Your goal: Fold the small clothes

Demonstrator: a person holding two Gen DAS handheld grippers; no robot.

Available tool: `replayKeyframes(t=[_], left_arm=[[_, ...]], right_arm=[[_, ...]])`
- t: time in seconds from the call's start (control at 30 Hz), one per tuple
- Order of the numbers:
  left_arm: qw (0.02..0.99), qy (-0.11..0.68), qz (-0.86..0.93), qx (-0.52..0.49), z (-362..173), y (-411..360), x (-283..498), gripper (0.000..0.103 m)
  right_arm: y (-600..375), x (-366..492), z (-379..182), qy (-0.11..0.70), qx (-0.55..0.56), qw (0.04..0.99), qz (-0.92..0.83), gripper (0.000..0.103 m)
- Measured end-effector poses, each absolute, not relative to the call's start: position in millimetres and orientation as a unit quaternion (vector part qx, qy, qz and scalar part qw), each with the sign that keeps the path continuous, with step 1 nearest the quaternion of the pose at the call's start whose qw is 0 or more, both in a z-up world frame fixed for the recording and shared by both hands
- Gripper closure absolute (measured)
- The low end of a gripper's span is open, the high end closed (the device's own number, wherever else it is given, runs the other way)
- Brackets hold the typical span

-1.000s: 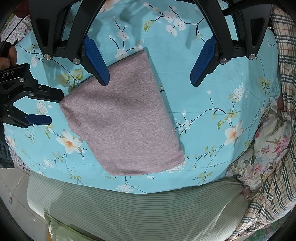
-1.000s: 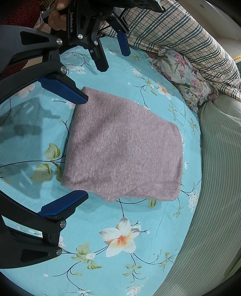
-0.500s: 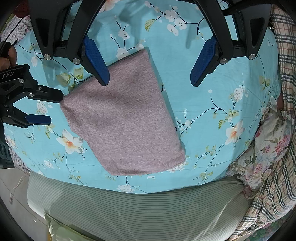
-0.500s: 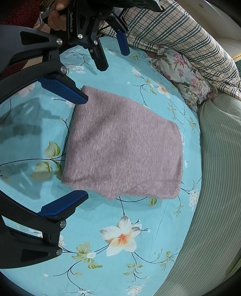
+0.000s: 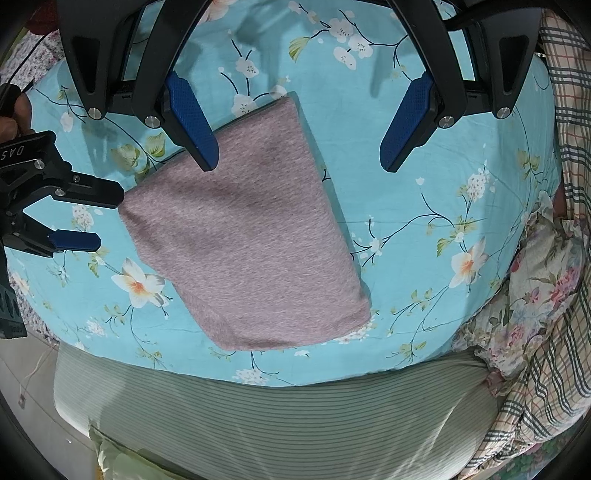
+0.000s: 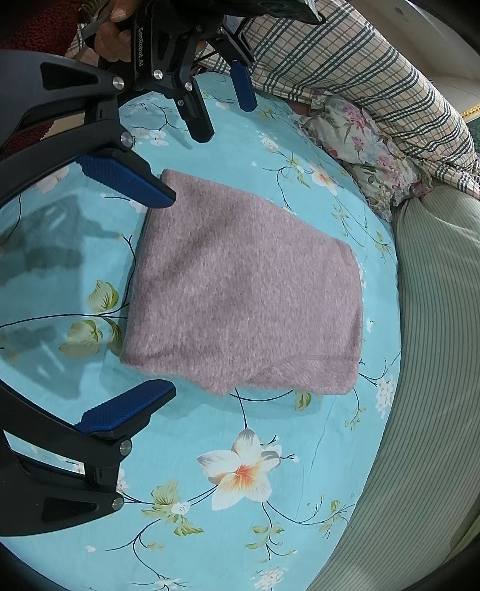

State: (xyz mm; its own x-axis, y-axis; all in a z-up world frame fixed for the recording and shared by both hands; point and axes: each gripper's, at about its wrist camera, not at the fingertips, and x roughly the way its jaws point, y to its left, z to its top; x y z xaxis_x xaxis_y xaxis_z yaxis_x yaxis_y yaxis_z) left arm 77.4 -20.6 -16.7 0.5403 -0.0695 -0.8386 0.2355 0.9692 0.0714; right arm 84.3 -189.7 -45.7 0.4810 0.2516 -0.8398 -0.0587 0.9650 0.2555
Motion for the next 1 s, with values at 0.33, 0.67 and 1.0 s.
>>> replayKeyframes(t=[0.33, 0.67, 1.0], left_arm=[[0.875, 0.468, -0.086, 0.093, -18, -20, 82, 0.013], [0.876, 0.464, -0.082, 0.098, -24, -21, 94, 0.013], [0.877, 0.463, -0.087, 0.093, -28, -25, 106, 0.013]], right_arm=[[-196, 90, -47, 0.499, 0.098, 0.857, 0.089, 0.009], [-204, 97, -57, 0.501, 0.114, 0.854, 0.083, 0.009], [-207, 100, -59, 0.499, 0.117, 0.855, 0.080, 0.009]])
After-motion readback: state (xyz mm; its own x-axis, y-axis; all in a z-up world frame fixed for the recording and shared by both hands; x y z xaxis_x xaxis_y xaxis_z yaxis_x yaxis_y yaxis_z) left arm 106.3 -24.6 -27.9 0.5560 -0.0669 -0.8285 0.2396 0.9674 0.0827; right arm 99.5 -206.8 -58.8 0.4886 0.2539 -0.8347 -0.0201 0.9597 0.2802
